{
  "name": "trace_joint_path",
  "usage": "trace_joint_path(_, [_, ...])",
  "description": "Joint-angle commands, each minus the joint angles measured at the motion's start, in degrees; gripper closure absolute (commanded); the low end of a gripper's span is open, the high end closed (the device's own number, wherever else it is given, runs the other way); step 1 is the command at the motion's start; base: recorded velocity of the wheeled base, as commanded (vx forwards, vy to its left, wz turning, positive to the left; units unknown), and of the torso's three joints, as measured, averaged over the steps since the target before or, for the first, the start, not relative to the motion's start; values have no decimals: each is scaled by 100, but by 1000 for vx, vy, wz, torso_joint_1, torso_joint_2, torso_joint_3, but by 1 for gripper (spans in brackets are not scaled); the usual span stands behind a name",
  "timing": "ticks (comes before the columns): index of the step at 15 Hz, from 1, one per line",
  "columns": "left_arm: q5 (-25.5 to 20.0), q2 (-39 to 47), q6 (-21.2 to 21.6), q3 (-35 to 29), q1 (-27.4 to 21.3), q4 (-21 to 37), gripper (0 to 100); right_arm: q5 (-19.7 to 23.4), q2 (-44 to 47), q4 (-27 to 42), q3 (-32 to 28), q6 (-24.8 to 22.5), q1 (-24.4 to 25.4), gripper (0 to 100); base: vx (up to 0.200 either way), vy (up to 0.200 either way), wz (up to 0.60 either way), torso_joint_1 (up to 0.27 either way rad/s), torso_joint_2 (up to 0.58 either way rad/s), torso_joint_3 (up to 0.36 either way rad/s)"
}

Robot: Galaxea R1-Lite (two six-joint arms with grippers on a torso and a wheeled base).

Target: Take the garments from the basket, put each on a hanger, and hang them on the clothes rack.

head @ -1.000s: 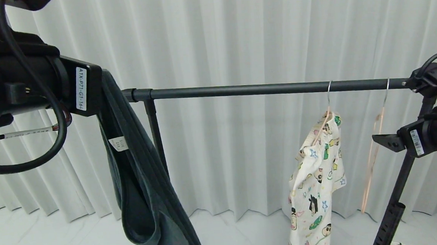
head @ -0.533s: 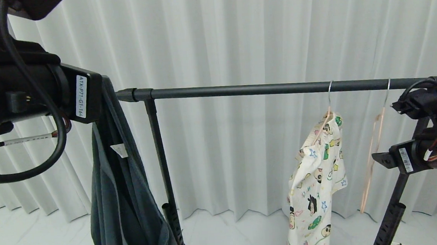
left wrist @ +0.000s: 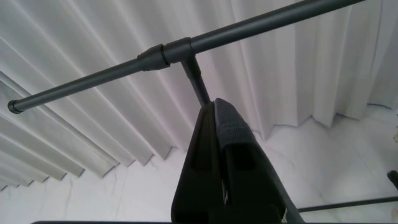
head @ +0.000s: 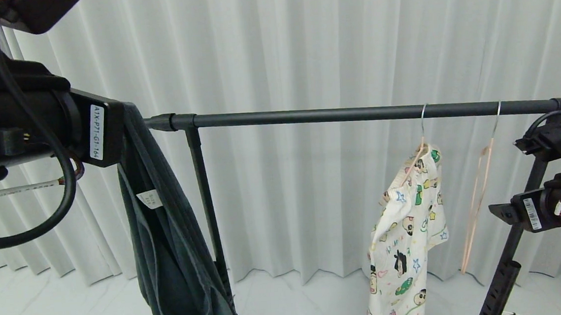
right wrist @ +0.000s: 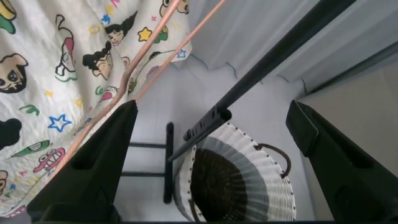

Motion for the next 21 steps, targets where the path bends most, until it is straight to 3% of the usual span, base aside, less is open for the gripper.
trace_joint_path(1, [3,-4,-3,-1,0,-1,100,10,47,-69,-71,140,72,0,0,0,0,0,0,0])
trace_joint_path(4, [3,-4,-3,-1,0,-19,100,10,311,-166,-291,632,291,0,0,0,0,0,0,0])
trace_joint_path(8, [3,5,15,52,17,-265,100,-43,768,-227,-361,966,230,0,0,0,0,0,0,0])
trace_joint_path(10, [3,5,15,61,26,-265,100,-228,847,-183,-343,984,45,0,0,0,0,0,0,0])
trace_joint_path(21, [3,22,23,96,17,-265,100,-175,847,-183,-300,1001,-218,0,0,0,0,0,0,0])
